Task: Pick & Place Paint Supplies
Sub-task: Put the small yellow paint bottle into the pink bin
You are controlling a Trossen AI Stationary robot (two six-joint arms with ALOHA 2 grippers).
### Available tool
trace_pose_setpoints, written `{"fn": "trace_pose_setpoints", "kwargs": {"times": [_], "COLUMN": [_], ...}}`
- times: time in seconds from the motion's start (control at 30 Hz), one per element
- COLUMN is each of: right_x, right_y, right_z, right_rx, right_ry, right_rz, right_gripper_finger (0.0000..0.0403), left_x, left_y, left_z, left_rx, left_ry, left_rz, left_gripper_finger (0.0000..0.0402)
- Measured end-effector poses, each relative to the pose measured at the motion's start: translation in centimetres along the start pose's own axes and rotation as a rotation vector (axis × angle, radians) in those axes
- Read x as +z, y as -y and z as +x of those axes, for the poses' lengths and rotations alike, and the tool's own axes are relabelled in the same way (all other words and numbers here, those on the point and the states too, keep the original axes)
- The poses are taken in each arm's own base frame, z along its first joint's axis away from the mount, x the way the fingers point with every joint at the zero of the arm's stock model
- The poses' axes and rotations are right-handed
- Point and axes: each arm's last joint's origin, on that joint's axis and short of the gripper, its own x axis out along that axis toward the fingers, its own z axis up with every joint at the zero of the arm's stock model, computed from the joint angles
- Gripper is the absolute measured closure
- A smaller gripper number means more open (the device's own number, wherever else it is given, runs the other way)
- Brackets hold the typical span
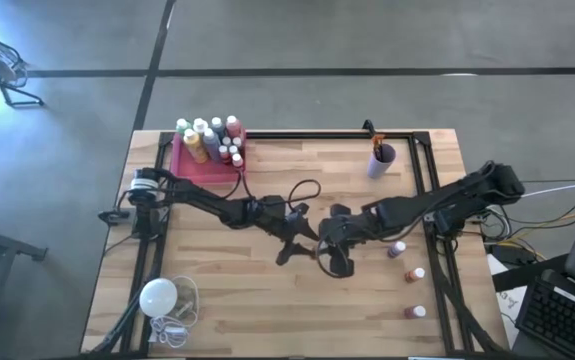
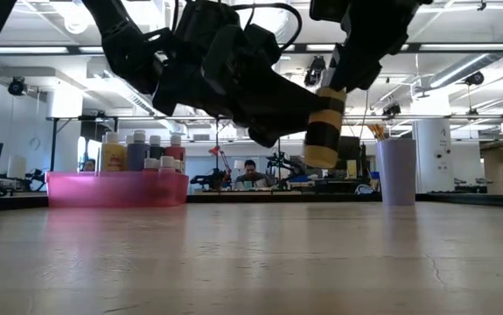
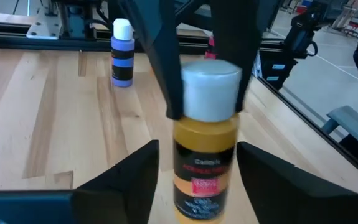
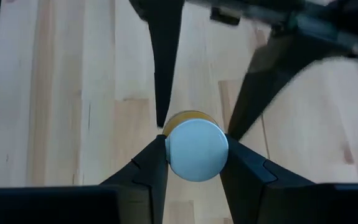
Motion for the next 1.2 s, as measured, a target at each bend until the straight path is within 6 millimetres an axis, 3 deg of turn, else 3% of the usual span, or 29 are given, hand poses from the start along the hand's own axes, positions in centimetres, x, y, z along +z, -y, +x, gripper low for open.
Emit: {"fn": "trace_pose_setpoints", "kwargs": {"times": [0.23, 0.53, 0.8, 1.2], "right_x": [0.9, 1.0, 1.0, 1.0], "right_y": [-0.3, -0.2, -0.2, -0.2], "right_z": [-0.3, -0.4, -0.4, -0.4], "right_rx": [-0.002, -0.043, -0.044, -0.042], "right_ry": [0.015, 0.035, 0.036, 0.037], "right_rz": [-0.021, -0.044, -0.049, -0.050], "right_gripper_finger": [0.0290, 0.0292, 0.0289, 0.0289], "left_x": [0.1, 1.4, 1.3, 1.2], "left_y": [0.0, 0.2, 0.3, 0.3], "left_z": [0.0, 0.4, 0.5, 0.5], "left_rx": [-0.001, -0.011, -0.014, -0.016], "left_ry": [0.012, 0.046, 0.036, 0.023], "left_rz": [0.025, 0.044, 0.054, 0.062], "left_gripper_finger": [0.0147, 0.0149, 0.0149, 0.0210]}}
